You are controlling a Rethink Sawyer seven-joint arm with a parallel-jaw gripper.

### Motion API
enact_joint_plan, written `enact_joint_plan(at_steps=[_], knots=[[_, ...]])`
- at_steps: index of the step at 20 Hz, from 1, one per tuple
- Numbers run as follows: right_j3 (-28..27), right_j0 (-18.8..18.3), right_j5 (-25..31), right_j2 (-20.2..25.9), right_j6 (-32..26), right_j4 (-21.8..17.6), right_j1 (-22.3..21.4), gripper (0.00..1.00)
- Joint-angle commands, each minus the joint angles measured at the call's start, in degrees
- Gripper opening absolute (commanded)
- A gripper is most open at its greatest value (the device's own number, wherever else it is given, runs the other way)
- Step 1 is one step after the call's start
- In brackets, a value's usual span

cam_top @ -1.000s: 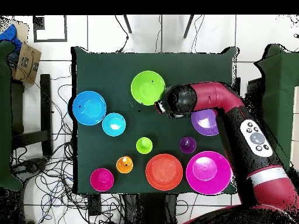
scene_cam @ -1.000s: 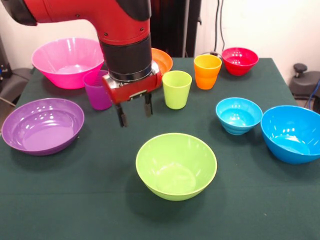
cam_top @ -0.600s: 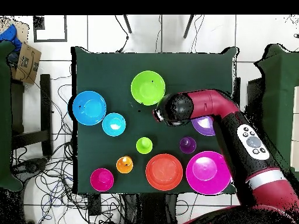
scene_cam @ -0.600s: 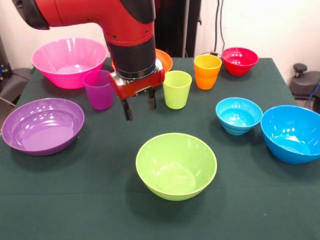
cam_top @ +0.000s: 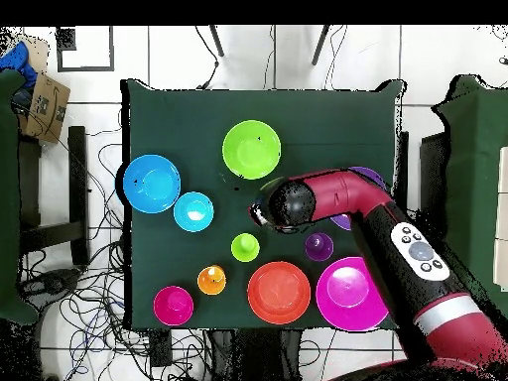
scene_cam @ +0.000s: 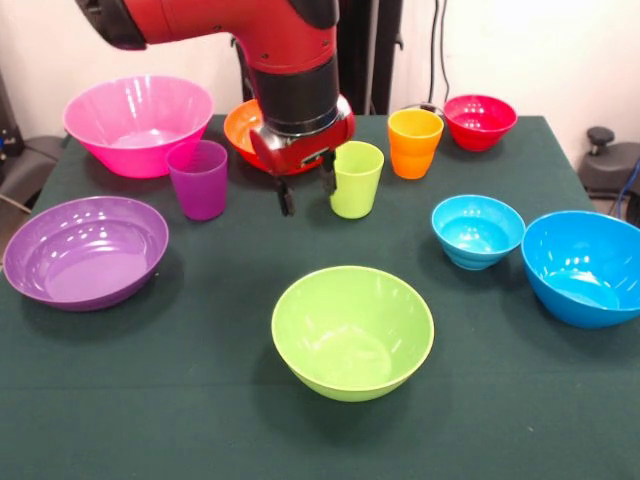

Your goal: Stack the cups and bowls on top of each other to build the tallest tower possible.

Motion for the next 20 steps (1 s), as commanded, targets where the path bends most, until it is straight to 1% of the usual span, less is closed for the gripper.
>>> enact_joint_plan(at_steps=[1,3,8,20], knots=[[6.4,0.2,-1.5,-3.0,2.2,0.2,-2.9,1.00],[6.6,0.0,-1.4,-2.9,2.0,0.4,-3.2,1.00],[4.5,-0.6,-0.1,-2.4,-0.1,0.7,-2.6,1.00],[-0.8,-0.2,4.5,-1.8,-4.0,1.2,-1.1,1.00]])
